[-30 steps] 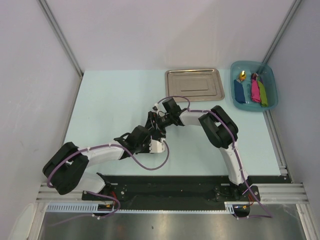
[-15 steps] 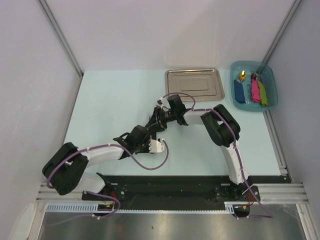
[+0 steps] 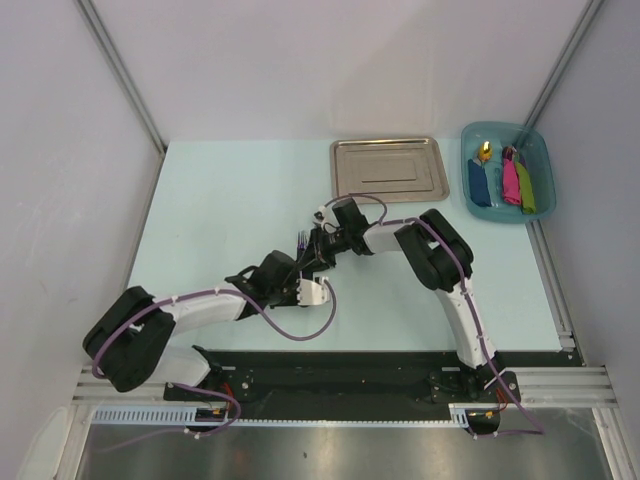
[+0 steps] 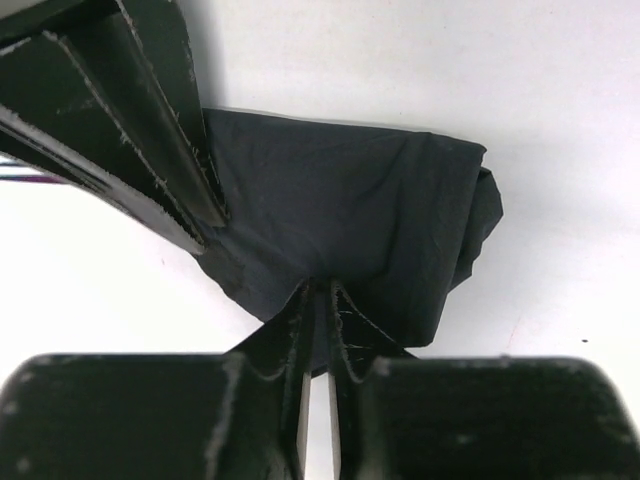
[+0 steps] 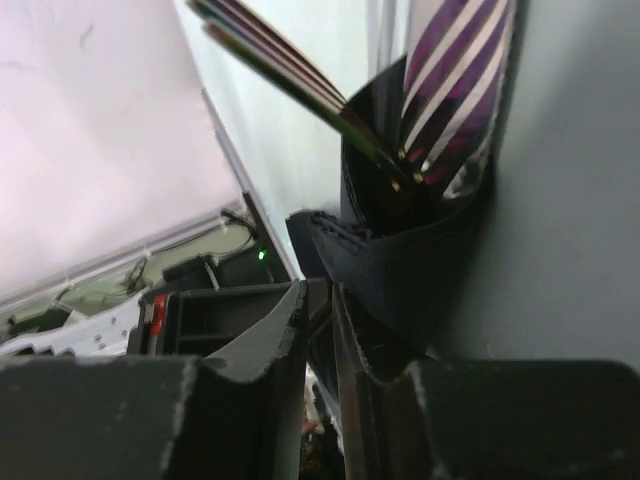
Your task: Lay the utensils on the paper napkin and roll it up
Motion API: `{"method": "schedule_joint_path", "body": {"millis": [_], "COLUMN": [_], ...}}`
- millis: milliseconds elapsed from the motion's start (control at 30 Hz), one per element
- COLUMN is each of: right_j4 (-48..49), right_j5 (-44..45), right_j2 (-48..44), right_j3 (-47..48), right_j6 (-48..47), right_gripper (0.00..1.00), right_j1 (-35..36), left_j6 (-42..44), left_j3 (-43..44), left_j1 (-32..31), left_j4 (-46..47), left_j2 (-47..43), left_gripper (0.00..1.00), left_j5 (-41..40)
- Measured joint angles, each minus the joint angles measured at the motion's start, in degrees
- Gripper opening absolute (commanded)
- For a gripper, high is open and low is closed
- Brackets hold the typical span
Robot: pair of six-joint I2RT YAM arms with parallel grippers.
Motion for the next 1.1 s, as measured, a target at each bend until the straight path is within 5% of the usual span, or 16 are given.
{"method": "schedule_joint_path", "body": {"millis": [300, 600, 833, 1100], "right_j4": [-7.1, -9.8, -10.7, -11.4], "right_j5": [0.7, 1.6, 2.2, 2.4], "right_j2": [1.0, 1.0, 1.0, 1.0], "right_j3": [3.9, 4.9, 5.3, 5.6], "right_j6": [-4.5, -7.0, -7.7, -8.3], "right_gripper": [0.2, 0.18, 0.18, 0.18], "right_j1": [0.4, 1.0, 1.1, 1.1], "left_j6": [-6.8, -30.3, -55.6, -69.7], "left_j3": [1.9, 14.8, 10.1, 3.5], "left_j1": [5.8, 28.1, 29.1, 32.4], "left_j4": [-7.5, -13.6, -3.9, 4.2], "left_j2": [-3.8, -12.7, -2.9, 13.0], "left_gripper": [0.34, 0.38, 0.32, 0.24], "left_j5": [6.6, 36.1, 52.7, 56.8]}}
